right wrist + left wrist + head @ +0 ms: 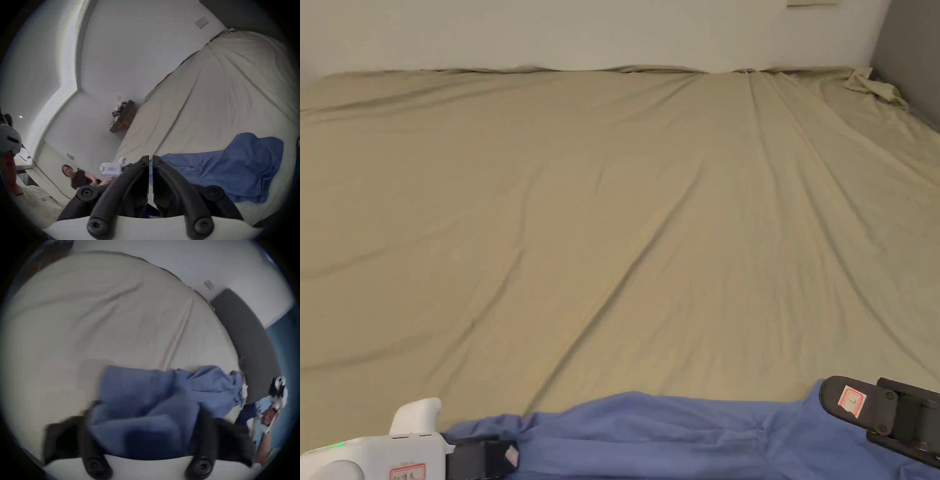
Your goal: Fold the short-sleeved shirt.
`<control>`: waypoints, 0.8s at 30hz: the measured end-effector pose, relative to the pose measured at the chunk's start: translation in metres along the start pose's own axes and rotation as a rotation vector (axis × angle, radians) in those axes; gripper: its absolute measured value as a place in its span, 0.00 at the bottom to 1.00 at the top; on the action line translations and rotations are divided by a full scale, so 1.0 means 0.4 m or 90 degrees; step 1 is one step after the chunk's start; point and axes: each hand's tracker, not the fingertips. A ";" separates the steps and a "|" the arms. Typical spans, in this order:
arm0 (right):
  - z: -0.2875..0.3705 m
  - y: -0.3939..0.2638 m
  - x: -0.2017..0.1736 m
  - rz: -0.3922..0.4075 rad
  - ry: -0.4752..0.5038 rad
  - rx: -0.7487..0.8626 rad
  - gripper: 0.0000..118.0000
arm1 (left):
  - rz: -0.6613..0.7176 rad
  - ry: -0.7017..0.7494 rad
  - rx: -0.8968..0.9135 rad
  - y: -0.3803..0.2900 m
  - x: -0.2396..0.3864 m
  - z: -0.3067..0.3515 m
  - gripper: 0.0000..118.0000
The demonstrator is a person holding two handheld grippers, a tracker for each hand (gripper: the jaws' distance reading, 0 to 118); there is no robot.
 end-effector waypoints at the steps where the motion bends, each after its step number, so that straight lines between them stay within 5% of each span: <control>1: -0.001 0.005 -0.004 0.015 -0.017 -0.008 0.05 | 0.008 -0.011 0.002 -0.003 0.006 0.010 0.29; 3: -0.016 0.004 -0.029 0.052 -0.065 -0.028 0.05 | 0.128 -0.182 -0.011 0.007 -0.082 0.053 0.29; 7: -0.035 0.004 -0.066 0.126 -0.209 -0.052 0.05 | 0.142 -0.164 0.062 0.022 -0.094 0.121 0.29; 11: -0.056 0.002 -0.096 0.201 -0.349 -0.093 0.05 | 0.193 -0.239 0.066 0.065 -0.149 0.202 0.28; 13: -0.061 0.003 -0.098 0.203 -0.385 -0.111 0.05 | 0.137 -0.129 0.082 0.097 -0.180 0.262 0.29; 17: -0.057 0.002 -0.098 0.177 -0.368 -0.108 0.05 | 0.190 0.011 0.137 0.132 -0.248 0.359 0.29; 20: -0.073 -0.005 -0.096 0.169 -0.342 -0.117 0.05 | 0.139 0.120 0.114 0.158 -0.251 0.362 0.29; 24: -0.104 -0.009 -0.093 0.153 -0.317 -0.133 0.05 | 0.081 -0.009 0.099 0.155 -0.100 0.332 0.29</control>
